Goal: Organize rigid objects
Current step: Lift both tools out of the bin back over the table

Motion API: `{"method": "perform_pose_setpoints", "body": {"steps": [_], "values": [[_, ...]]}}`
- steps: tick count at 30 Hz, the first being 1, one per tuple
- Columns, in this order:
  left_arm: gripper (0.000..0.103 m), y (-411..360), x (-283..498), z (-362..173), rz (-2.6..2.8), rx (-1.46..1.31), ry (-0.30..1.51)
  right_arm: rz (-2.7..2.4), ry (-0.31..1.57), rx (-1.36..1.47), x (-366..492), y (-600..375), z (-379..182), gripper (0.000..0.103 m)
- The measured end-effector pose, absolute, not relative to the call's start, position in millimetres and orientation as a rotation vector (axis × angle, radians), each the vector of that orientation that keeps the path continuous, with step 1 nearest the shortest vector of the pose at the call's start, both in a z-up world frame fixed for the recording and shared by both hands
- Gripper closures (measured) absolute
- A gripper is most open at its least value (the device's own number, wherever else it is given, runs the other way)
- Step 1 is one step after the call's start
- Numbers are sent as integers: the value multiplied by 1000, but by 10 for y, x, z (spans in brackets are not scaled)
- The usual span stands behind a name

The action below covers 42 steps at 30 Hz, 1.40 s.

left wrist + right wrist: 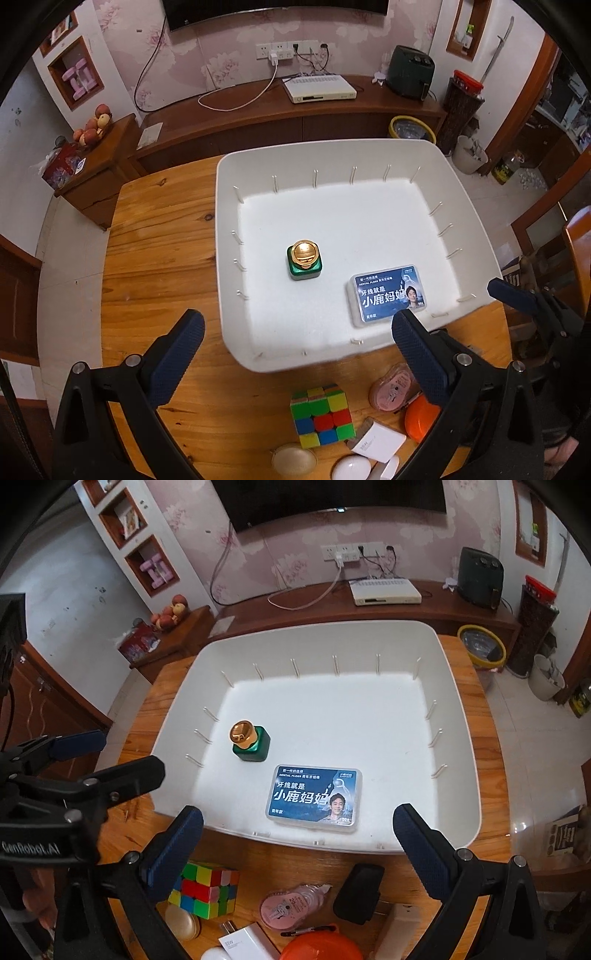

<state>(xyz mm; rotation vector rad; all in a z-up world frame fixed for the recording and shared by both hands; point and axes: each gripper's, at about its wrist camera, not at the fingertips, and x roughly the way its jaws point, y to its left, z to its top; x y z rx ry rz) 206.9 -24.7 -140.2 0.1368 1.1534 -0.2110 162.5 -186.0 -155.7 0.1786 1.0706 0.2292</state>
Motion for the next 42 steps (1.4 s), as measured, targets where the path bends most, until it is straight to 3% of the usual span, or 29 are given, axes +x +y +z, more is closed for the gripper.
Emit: {"method": "perform_pose_setpoints", "body": {"steps": [9, 22, 30, 34, 42], "values": [[2, -2, 1803, -1053, -215, 108, 1087, 248, 948, 136, 1281, -1890, -1298, 0], [1, 174, 1348, -734, -199, 57, 1026, 103, 974, 120, 638, -2235, -995, 0], [1, 70, 1038, -809, -190, 64, 1029, 65, 982, 113, 219, -2410, -1049, 1], [1, 24, 938, -908, -189, 70, 1049, 102, 1000, 75, 36, -2358, -1155, 8], [1, -139, 913, -1278, -173, 110, 1130, 206, 1120, 28, -102, -2115, -1598, 9]]}}
